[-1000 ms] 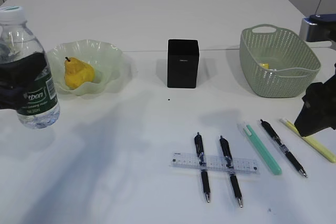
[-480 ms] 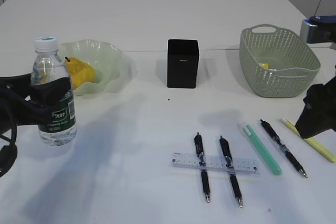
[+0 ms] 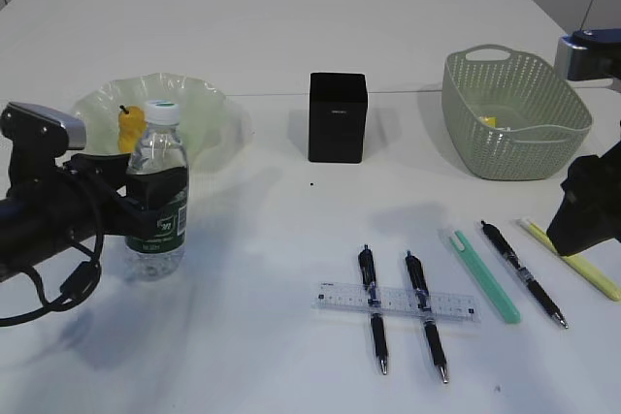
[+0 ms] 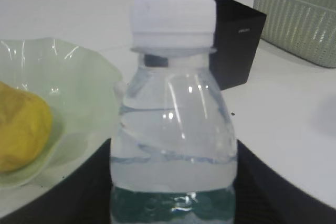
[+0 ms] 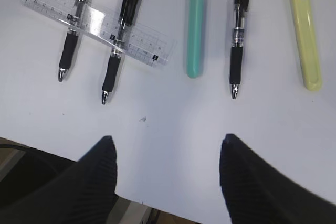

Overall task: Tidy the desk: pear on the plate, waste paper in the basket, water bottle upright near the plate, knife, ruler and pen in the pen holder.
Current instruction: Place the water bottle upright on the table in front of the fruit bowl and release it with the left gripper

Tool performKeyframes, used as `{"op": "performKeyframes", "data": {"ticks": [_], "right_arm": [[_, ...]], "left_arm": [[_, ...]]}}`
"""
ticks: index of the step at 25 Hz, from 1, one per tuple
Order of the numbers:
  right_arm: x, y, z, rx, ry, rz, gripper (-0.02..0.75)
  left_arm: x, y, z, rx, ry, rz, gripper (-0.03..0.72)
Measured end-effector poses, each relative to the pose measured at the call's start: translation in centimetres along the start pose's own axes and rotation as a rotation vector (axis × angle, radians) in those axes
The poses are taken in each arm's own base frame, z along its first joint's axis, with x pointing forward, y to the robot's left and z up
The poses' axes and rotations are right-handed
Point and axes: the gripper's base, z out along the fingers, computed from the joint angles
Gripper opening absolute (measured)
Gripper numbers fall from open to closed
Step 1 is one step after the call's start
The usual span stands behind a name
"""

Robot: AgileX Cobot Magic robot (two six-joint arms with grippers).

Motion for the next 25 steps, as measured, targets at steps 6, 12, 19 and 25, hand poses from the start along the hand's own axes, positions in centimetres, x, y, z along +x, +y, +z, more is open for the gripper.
{"op": "performKeyframes", "data": {"ticks": [6, 12, 19, 25], "right_arm": [[0.0, 0.0, 0.0, 0.0, 0.0, 0.0, 0.46], [0.0, 0.0, 0.0, 0.0, 0.0, 0.0, 0.46], [0.0, 0.0, 0.0, 0.0, 0.0, 0.0, 0.46], [0.0, 0.0, 0.0, 0.0, 0.0, 0.0, 0.46]], "left_arm": [[0.5, 0.3, 1.1, 0.013, -0.043, -0.009, 0.411], [1.5, 0.4, 1.7, 0.025, -0.082, -0.029, 0.41], [1.8, 0.5, 1.8, 0.025, -0.091, -0.035, 0.432], [1.8, 0.5, 1.8, 0.022, -0.087, -0.034, 0.488]]}}
